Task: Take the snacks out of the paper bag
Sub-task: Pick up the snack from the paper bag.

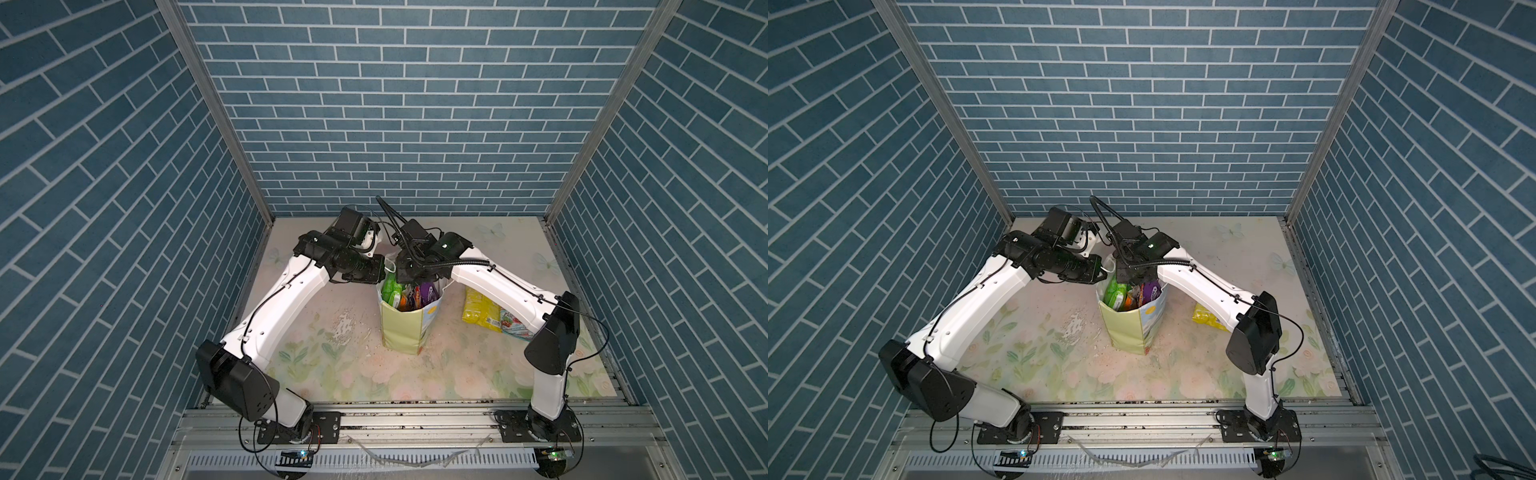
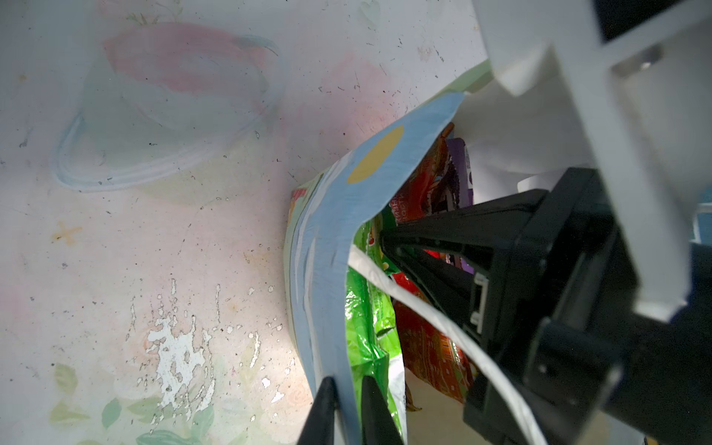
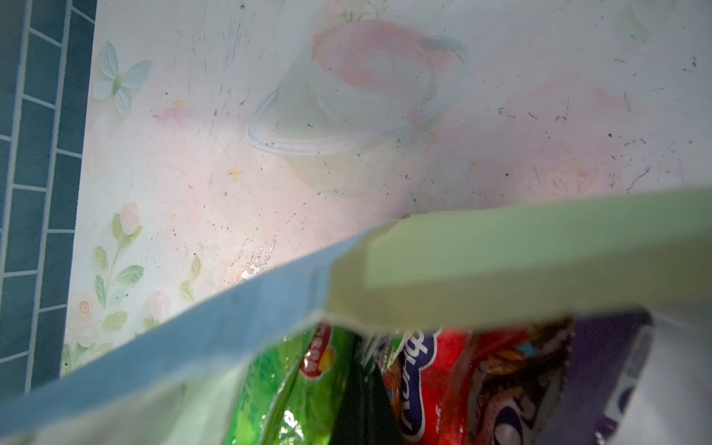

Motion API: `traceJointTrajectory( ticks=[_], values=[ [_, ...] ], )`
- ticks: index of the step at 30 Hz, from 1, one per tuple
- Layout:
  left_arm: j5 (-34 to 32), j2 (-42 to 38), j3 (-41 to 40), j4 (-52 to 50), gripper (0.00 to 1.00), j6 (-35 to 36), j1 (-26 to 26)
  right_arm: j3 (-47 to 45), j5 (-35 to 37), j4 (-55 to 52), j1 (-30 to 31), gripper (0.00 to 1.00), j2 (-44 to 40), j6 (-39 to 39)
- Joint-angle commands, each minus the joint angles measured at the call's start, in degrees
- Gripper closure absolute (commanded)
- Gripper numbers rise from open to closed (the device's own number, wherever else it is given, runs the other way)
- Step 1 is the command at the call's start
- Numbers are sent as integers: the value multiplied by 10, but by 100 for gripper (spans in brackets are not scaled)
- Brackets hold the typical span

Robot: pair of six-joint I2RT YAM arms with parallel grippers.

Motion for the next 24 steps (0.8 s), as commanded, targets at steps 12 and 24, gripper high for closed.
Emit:
traceJointTrajectory(
  ticks=[12,24],
  values=[
    [-13,8,9,3,84,-2,4,4,23,9,-13,100,-62,-44],
    [-27,20,17,3,84,-4,4,12,-2,6,-14,100,-103,-93]
  ],
)
